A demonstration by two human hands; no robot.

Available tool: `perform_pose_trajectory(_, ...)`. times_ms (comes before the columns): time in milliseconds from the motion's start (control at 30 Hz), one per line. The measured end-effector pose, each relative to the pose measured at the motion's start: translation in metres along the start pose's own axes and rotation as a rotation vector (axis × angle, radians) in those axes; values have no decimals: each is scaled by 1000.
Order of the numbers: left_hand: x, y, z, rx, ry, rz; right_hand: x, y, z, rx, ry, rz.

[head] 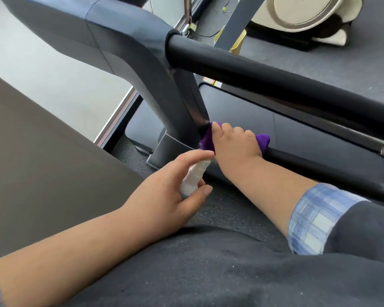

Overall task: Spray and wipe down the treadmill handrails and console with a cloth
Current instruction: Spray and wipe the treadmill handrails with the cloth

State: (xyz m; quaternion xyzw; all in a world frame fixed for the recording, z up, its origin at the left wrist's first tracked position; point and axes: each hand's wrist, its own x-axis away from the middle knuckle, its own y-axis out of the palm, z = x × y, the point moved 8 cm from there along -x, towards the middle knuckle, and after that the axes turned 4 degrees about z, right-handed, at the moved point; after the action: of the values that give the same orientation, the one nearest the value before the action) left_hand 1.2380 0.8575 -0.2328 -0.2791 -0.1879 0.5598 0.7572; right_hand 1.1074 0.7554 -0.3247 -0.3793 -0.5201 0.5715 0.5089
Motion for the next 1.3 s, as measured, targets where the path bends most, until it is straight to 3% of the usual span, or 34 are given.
perform_pose_trajectory(233, -6, -22, -15, 41, 13, -30, 37, 0, 55, 8, 37, 13)
perform_pose_trajectory(467, -17, -35, -32, 64, 32, -49, 7, -5, 10, 28, 184, 12)
perform_pose_trajectory(633, -23, -17, -27, 72, 81, -148, -9, -2, -10, -32, 232, -26)
perform_pose_trajectory(800, -30, 0, -11, 89, 169, -244, 10, 4, 29, -65, 231, 27)
perform_pose_trajectory(1033, -38, -4, -15, 46, 209, -283, 55, 2, 96, -179, 327, -113)
perform_pose_trajectory(1300, -44, -15, -27, 21, 230, -250, 8, -6, 32, -115, 221, -52)
